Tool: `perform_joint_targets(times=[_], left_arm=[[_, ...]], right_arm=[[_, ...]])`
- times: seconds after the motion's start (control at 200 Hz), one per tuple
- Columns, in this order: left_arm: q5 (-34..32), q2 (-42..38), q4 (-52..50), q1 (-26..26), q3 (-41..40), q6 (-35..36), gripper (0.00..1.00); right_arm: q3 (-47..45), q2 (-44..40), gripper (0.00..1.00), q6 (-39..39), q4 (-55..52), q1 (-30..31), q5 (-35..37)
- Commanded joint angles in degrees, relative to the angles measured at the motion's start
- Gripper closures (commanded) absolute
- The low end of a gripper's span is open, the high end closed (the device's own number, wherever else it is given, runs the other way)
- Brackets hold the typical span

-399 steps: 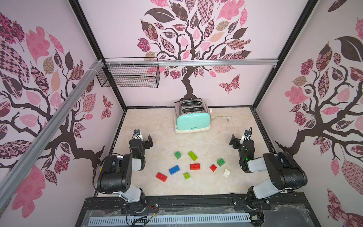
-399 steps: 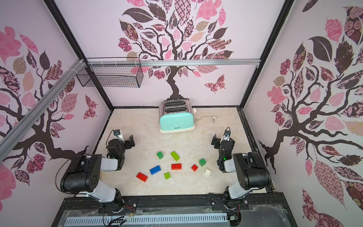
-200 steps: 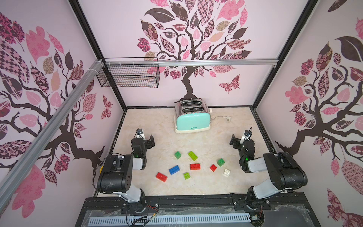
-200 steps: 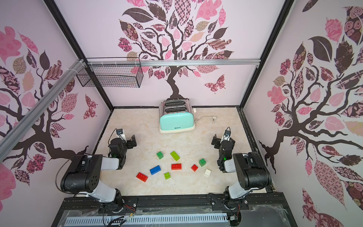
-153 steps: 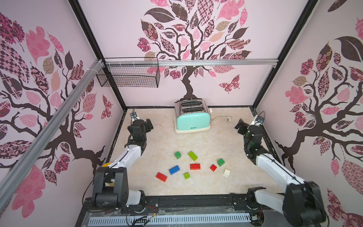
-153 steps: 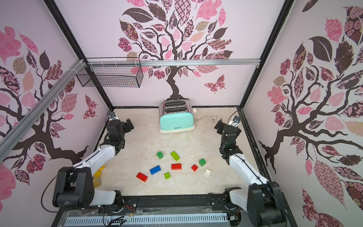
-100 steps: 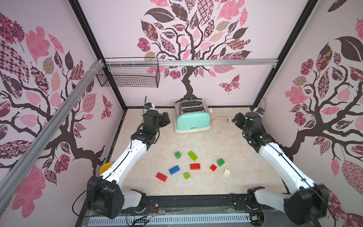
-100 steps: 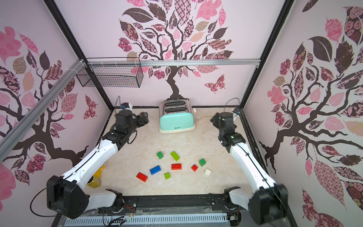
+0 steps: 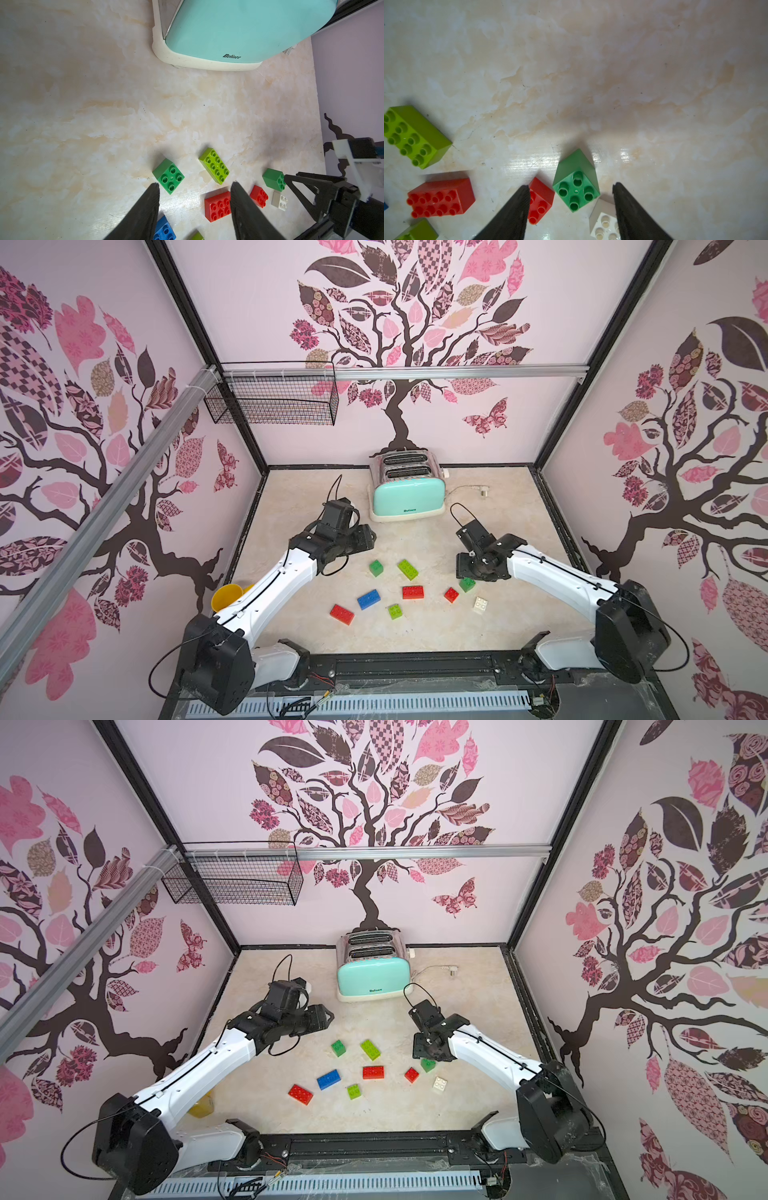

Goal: Assemble a spoon with lego
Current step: Pick up the lego brick from the center of the board.

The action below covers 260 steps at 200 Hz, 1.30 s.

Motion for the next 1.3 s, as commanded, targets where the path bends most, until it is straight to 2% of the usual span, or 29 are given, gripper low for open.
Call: perform_joint_targets(times=[0.0,0.155,0.37,0.55,0.645,0.745,0.795,0.86,0.95,1.105,1.176,1.296], left_arm=[[2.47,-0.96,-0.64,0.16,-0.92,-0.48,0.43],[2.93,0.82,-1.92,0.16,-0.11,-0.67,0.47],[3.35,0.14,-1.09,0.21,-2.96,-1.91,0.50],[3.20,0.49,-1.61,0.25,-3.63,-1.72,0.52],[2.54,0.83,-2.00,0.25,-3.99,-2.19,0.54],[1.82,1.10,-2.78,0.66,-4.38,-2.51,0.57],[1.79,1.19,-2.85,1.17,-4.78,-2.63,0.59],[2.19,1.36,-2.77,2.10,-5.33,-2.71,0.60],[3.93,1.49,-2.43,3.71,-6.00,-2.78,0.64],[5.61,1.54,-2.31,5.65,-6.92,-2.78,0.66],[5.61,2.04,-2.49,5.78,-7.10,-2.31,0.66],[5.32,3.62,-3.69,5.78,-7.24,-2.81,0.71]], right_arm=[[1.66,3.22,0.34,-3.90,-0.22,-0.07,-0.64],[0.14,3.94,0.43,-4.35,1.07,-0.06,-0.28],[-2.87,2.16,0.46,-4.51,2.61,0.55,-2.76],[-2.49,2.79,0.46,-4.01,1.82,1.72,-1.33],[-2.49,2.90,0.52,-3.89,1.67,2.30,-1.11],[-2.32,3.37,0.63,-3.54,1.08,2.64,-0.35],[-2.08,3.80,0.60,-3.39,0.87,2.96,0.16],[-1.72,4.42,0.45,-2.92,0.18,3.83,1.30],[-1.79,4.87,0.44,-2.52,-0.08,4.70,1.95],[-1.31,4.53,0.71,-1.50,-1.24,5.50,3.92],[0.33,2.95,0.81,-1.62,-2.59,5.79,4.98],[7.40,2.11,0.86,-2.39,-7.14,8.24,7.93]])
